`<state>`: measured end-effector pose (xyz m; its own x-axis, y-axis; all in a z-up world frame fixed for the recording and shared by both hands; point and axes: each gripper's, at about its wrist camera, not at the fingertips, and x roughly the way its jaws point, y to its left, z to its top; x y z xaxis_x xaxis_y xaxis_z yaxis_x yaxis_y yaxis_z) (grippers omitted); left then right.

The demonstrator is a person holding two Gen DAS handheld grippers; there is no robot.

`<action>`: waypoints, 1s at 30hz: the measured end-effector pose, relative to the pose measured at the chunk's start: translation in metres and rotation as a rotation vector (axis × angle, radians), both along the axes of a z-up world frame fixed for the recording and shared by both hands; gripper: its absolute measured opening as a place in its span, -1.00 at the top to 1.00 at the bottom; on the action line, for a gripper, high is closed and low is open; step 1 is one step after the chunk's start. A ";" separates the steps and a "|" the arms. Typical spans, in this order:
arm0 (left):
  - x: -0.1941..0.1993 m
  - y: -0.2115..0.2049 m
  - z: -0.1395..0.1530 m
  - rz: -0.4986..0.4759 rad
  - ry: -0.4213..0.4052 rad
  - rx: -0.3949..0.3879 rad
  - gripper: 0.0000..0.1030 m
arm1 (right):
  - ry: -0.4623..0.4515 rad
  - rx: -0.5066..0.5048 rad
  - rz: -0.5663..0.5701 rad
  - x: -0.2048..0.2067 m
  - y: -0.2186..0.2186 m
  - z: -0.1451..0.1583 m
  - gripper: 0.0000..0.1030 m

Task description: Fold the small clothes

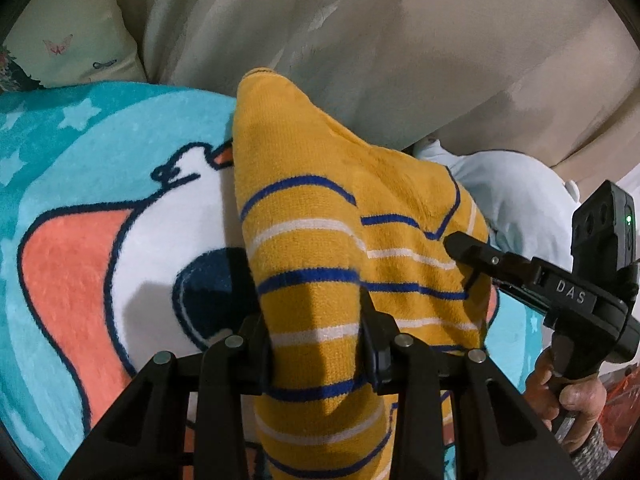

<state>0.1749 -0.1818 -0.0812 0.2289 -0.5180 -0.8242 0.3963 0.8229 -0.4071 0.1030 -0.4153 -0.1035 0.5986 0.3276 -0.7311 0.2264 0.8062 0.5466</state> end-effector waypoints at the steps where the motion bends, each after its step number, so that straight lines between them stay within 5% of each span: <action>1: 0.000 0.000 0.000 -0.006 0.000 -0.001 0.34 | 0.002 0.004 -0.006 0.000 0.001 -0.001 0.53; 10: 0.009 0.000 -0.006 -0.050 0.021 0.008 0.29 | 0.043 0.042 -0.094 -0.010 -0.006 -0.014 0.53; 16: 0.016 0.015 -0.007 -0.053 0.081 -0.024 0.24 | 0.088 -0.074 -0.150 -0.012 0.001 -0.008 0.30; 23: 0.006 0.037 0.009 0.033 0.061 -0.060 0.24 | -0.009 -0.199 -0.199 -0.044 0.021 0.035 -0.06; 30: -0.017 0.027 0.013 0.063 0.013 -0.045 0.21 | -0.004 -0.090 -0.077 -0.041 0.040 0.014 -0.06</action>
